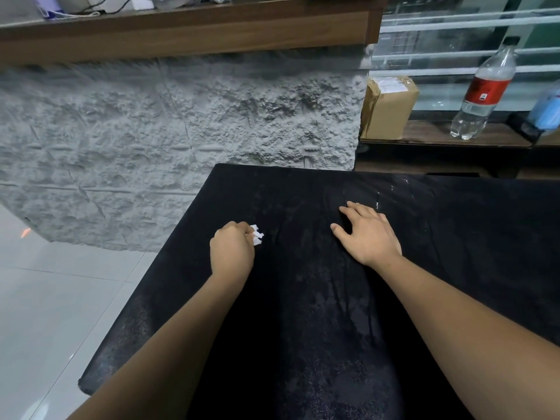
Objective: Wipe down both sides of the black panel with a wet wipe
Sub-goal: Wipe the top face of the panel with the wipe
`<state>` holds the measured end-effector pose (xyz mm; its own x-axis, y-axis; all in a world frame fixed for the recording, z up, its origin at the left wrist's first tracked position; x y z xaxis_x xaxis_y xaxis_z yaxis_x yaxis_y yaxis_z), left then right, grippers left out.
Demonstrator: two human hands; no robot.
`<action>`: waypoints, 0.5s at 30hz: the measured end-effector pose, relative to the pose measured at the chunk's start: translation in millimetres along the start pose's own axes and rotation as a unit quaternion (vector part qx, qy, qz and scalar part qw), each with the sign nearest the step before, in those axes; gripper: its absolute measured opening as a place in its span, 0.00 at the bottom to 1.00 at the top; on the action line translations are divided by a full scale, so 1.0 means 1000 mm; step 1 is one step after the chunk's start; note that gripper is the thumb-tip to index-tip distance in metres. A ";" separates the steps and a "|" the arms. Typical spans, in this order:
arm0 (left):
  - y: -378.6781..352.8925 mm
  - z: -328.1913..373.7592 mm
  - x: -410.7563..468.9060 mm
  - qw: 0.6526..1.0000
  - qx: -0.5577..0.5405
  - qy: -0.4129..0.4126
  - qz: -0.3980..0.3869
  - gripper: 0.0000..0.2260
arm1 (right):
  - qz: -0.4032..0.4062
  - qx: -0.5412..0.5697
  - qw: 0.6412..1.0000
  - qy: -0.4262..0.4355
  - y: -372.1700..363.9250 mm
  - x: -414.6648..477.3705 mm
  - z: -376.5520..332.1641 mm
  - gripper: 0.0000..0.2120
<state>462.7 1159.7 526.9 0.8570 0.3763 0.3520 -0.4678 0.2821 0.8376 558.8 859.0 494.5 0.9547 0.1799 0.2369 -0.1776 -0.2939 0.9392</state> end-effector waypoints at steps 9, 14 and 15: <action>-0.025 0.059 -0.020 0.998 -0.041 -0.047 -0.029 0.07 | 0.003 0.000 1.000 -0.001 0.000 0.001 0.000 0.35; -0.039 0.090 -0.030 0.992 -0.034 -0.109 -0.048 0.08 | 0.005 0.008 1.000 -0.003 -0.001 0.002 0.001 0.34; -0.041 0.091 -0.029 0.991 -0.027 -0.121 -0.055 0.08 | 0.006 0.008 1.000 -0.003 -0.001 0.002 0.001 0.34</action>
<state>476.4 1057.3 520.6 0.9268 0.1208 0.3556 -0.3748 0.3584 0.8550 561.1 858.4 493.4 0.9541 0.1707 0.2461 -0.1849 -0.3109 0.9323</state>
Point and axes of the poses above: each hand's wrist, its own x-axis towards the middle knuckle, its own y-axis out of the back of the hand, z = x × y, the point moved 6 cm from there along x, towards the middle knuckle, and after that the axes turned 4 degrees about z, right-handed, at the moved point
